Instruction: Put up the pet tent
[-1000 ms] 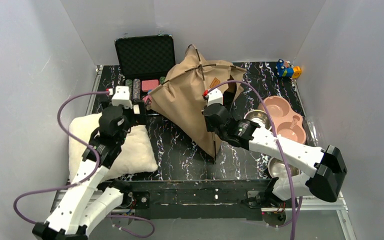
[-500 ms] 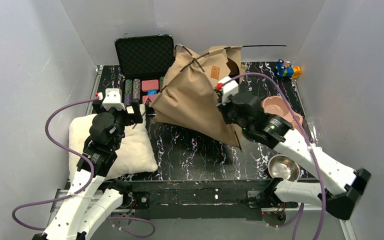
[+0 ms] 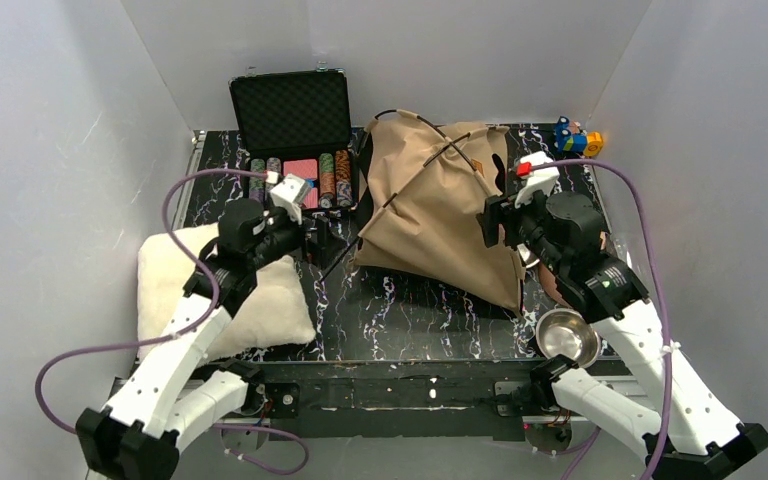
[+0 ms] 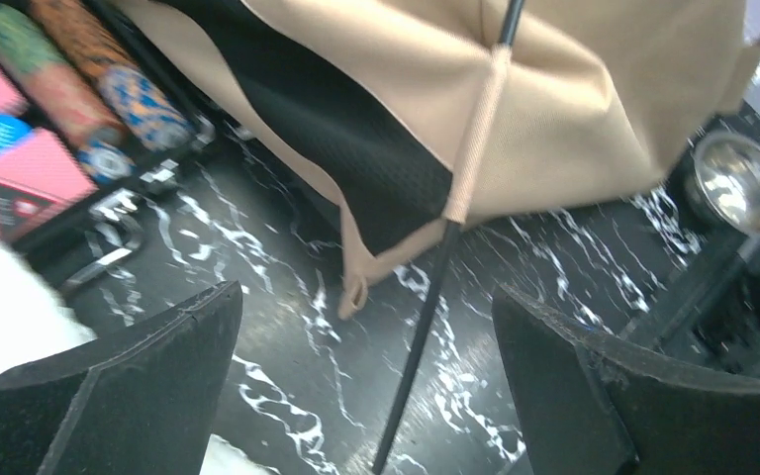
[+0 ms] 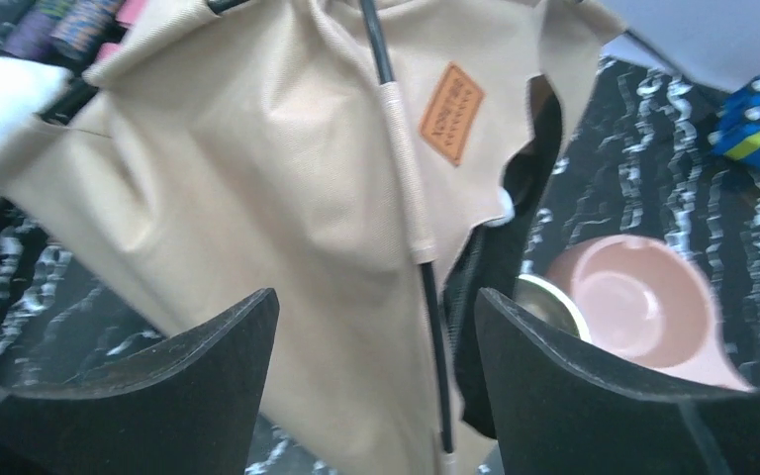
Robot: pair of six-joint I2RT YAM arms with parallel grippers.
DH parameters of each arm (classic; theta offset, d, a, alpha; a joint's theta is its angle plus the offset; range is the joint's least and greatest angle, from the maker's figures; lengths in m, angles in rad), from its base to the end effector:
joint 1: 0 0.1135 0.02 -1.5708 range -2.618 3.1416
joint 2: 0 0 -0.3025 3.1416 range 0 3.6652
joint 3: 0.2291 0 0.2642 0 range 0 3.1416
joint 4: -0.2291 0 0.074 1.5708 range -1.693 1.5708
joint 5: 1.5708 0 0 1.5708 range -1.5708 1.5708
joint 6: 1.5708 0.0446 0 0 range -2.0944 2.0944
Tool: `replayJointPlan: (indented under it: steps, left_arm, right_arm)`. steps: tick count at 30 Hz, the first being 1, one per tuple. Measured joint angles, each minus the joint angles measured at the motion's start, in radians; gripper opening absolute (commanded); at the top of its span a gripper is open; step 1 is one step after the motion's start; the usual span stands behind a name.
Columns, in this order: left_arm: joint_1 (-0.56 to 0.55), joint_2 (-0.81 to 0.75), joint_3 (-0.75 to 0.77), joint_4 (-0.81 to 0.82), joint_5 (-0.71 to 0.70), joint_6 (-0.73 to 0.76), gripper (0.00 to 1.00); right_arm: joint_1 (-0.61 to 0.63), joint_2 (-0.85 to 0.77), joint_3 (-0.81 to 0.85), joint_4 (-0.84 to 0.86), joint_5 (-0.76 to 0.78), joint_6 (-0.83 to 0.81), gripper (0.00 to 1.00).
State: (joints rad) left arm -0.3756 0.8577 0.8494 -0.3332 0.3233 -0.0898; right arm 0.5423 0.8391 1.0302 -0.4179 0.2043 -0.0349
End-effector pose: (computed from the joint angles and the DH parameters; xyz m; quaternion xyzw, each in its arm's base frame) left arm 0.1711 -0.0827 0.3612 0.2067 0.7849 -0.2592 0.5235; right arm 0.1535 0.0819 0.4199 -0.1607 0.7644 0.0782 0.6195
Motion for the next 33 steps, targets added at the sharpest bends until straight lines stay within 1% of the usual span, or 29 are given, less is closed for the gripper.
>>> replayJointPlan:
  steps: [3,6,8,11,14,16,17,18,21,24,26,29,31,33]
  left_arm:
    - [0.0,0.08,0.002,-0.029,0.093,-0.003,0.98]
    - [0.0,0.132,0.003,-0.062,0.131,-0.003,0.97]
    - [0.0,0.158,0.003,-0.079,0.146,-0.004,0.89]
    - [0.0,0.179,0.004,-0.084,0.183,-0.01,0.66]
    - [0.0,0.196,0.004,-0.088,0.225,-0.015,0.28]
    - [0.0,0.203,0.004,-0.09,0.257,-0.023,0.09]
    - [0.0,0.205,0.004,-0.09,0.28,-0.023,0.02]
    - [0.0,0.207,0.004,-0.089,0.3,-0.031,0.0]
    - [0.0,0.208,-0.004,-0.064,0.371,-0.063,0.0]
    - [-0.019,0.201,-0.041,-0.002,0.405,-0.142,0.0]
    - [-0.048,0.182,-0.084,0.049,0.391,-0.21,0.0]
    - [-0.143,0.146,-0.147,0.14,0.324,-0.335,0.0]
    - [-0.201,0.133,-0.169,0.193,0.276,-0.404,0.0]
    - [-0.254,0.13,-0.178,0.237,0.227,-0.461,0.0]
  right_arm:
    - [0.0,-0.027,-0.002,-0.01,-0.053,0.114,0.82]
    - [0.0,-0.074,-0.041,-0.002,-0.142,0.24,0.83]
    - [0.0,-0.102,-0.073,-0.003,-0.192,0.312,0.8]
    - [0.0,-0.114,-0.089,-0.014,-0.249,0.401,0.76]
    - [0.002,-0.111,-0.089,-0.021,-0.296,0.457,0.74]
    - [0.005,-0.112,-0.089,-0.029,-0.317,0.486,0.74]
    - [0.009,-0.112,-0.089,-0.029,-0.322,0.5,0.73]
    - [0.014,-0.112,-0.089,-0.029,-0.331,0.518,0.73]
    - [0.033,-0.112,-0.089,-0.021,-0.344,0.571,0.71]
    - [0.076,-0.108,-0.099,0.022,-0.343,0.641,0.7]
    - [0.131,-0.095,-0.123,0.073,-0.325,0.695,0.69]
    - [0.239,-0.051,-0.167,0.148,-0.281,0.768,0.64]
    - [0.292,-0.004,-0.182,0.186,-0.251,0.809,0.58]
    - [0.331,0.05,-0.201,0.229,-0.228,0.856,0.56]
